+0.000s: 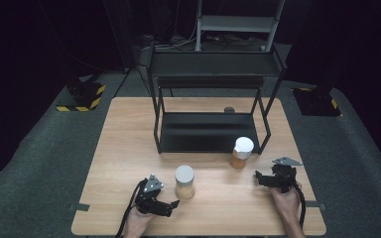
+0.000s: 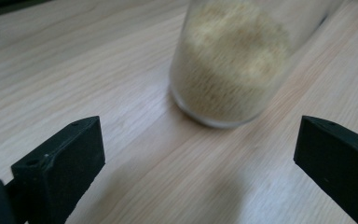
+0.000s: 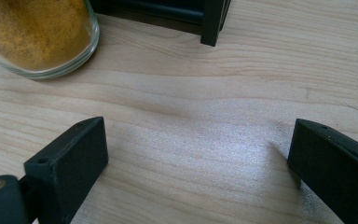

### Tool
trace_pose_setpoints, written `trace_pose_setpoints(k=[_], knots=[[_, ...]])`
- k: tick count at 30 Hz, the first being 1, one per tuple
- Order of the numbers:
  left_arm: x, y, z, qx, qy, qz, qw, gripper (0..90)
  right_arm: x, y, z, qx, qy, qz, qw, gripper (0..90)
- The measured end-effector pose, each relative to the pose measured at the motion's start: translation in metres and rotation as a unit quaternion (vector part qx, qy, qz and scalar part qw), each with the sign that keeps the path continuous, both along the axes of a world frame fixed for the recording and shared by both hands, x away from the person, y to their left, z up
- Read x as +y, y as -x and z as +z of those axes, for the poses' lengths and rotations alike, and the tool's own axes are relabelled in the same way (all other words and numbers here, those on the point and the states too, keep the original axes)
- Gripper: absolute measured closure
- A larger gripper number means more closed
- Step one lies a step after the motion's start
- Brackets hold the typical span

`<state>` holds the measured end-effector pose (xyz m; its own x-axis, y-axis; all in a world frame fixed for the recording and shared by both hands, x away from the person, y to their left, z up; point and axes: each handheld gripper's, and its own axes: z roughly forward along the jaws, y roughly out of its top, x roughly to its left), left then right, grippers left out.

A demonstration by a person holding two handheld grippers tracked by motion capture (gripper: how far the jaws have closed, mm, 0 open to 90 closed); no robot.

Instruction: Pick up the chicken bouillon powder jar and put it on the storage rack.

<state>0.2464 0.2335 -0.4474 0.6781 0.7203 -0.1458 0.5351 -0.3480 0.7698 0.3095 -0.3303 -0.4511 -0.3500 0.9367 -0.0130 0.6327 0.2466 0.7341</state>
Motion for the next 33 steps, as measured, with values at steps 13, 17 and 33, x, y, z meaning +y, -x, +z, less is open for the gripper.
trace_pose_setpoints(k=[13,17,33], knots=[[-0.032,-0.01,0.008,-0.033,0.009,-0.014,0.9993,5.4,0.0,0.0,0.0,0.0,0.0,0.0,1.0,4.2],[-0.038,-0.012,0.008,-0.04,0.011,-0.012,0.9991,7.5,0.0,0.0,0.0,0.0,0.0,0.0,1.0,4.2],[-0.057,-0.012,0.01,-0.061,-0.002,0.01,0.9981,25.8,0.0,0.0,0.0,0.0,0.001,0.0,1.0,4.2]])
